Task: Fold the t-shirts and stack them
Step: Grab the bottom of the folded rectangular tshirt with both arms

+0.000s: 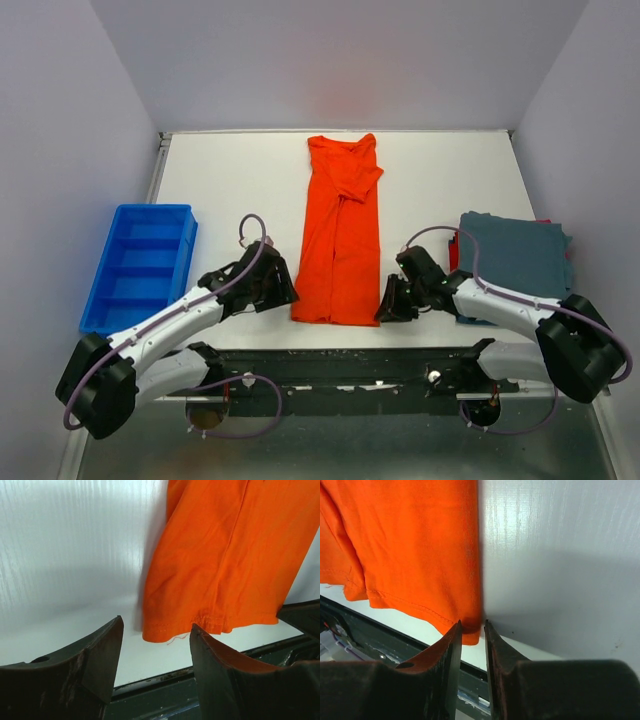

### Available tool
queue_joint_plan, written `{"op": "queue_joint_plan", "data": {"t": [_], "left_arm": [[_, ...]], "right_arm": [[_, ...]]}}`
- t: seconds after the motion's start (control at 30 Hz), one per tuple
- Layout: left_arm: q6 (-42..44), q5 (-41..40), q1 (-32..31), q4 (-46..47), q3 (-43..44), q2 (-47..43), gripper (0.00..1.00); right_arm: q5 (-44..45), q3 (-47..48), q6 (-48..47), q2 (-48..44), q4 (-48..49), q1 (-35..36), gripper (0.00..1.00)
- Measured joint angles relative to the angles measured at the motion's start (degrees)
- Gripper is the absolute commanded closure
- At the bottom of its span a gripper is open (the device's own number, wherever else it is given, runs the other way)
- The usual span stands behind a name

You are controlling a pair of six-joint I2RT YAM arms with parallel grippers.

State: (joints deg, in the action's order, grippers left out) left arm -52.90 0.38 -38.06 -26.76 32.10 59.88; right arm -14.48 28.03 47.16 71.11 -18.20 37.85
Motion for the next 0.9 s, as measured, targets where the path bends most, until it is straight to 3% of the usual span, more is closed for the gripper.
{"op": "queue_joint_plan", "data": {"t": [0.17,0.33,0.53,0.9], "left_arm": [[-0.5,1.3,-0.3,-3.3,-0.5,-1.0,0.35],[-0.9,2.6,-0.3,-4.7,-2.0,-2.8,0.44],[-1.6,4.3,-0.6,-4.7,-3.8,-3.1,0.5],[-3.3,8.3,-0.8,0.3,-7.0,-2.6,0.5]], "right_arm": [[-0.3,0.0,0.3,0.3,0.0,0.1,0.73],[-0.9,0.0,0.5,1.0,-0.3,0.2,0.97],[0.0,0.0,0.8,-0.2,-2.8,0.3,0.99],[0.3,0.0,0.3,-0.6,-4.2,0.3,0.99]]}}
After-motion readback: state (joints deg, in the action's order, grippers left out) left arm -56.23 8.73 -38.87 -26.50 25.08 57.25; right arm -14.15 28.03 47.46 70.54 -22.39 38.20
